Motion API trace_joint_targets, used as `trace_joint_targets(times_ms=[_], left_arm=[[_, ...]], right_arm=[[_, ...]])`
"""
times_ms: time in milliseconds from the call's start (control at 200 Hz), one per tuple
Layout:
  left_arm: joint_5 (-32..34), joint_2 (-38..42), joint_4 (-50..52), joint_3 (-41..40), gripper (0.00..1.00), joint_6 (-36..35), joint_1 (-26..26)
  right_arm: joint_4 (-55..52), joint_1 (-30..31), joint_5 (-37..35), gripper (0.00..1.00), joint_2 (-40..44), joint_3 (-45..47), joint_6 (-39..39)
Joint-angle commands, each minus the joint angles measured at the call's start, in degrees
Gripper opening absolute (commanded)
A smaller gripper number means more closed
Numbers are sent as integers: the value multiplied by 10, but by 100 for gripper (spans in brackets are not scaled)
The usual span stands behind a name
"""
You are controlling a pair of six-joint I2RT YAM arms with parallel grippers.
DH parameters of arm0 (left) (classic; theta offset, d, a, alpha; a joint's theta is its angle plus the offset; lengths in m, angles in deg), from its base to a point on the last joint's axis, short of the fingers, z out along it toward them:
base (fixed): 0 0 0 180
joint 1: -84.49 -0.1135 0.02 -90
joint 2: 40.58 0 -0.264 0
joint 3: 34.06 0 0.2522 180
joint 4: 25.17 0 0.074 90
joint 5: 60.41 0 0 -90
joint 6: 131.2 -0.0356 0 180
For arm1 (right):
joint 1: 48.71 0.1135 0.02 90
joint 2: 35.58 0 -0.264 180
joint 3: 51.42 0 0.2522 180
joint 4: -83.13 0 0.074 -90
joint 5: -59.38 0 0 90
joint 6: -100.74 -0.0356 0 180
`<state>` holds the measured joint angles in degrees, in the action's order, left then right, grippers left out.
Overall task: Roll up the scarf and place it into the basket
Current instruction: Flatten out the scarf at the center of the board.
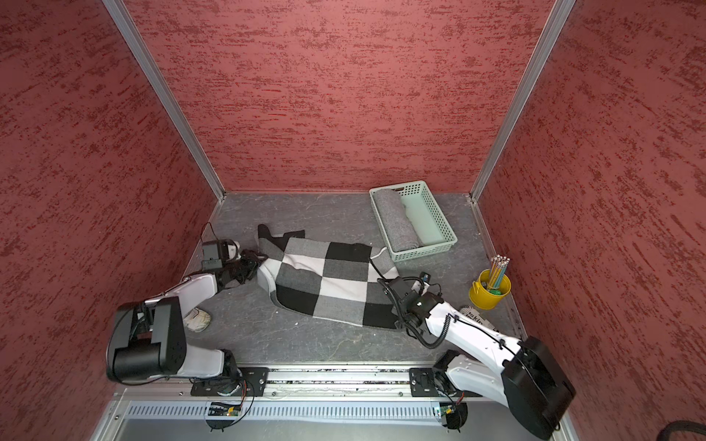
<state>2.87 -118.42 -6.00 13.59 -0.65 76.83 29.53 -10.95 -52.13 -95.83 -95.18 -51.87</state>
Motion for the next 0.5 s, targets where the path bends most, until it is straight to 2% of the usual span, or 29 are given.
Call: trace_joint_targets(times_ms=[0, 35, 70, 125, 210, 311, 496], left_arm=[[78, 85, 100, -11, 78, 10, 5], [102, 105, 129, -5, 87, 1, -1], [121, 119, 148, 2, 92, -12, -8], [136, 126, 166, 22, 94, -29, -22], [136, 104, 173, 63, 94, -56, -41], [116, 38, 154, 110, 91, -70, -49], [33, -95, 87, 168, 78, -53, -29]], right_arm=[[-60, -24, -57, 0, 62, 12, -57], [-66, -33, -61, 0, 81, 17, -58], [-75, -42, -67, 0, 96, 19, -57], [-95, -57, -80, 0, 114, 16, -57], [-130, -73, -106, 0, 134, 6, -61], [-150, -87, -126, 0, 155, -1, -59], [-119, -102, -104, 0, 157, 3, -35]])
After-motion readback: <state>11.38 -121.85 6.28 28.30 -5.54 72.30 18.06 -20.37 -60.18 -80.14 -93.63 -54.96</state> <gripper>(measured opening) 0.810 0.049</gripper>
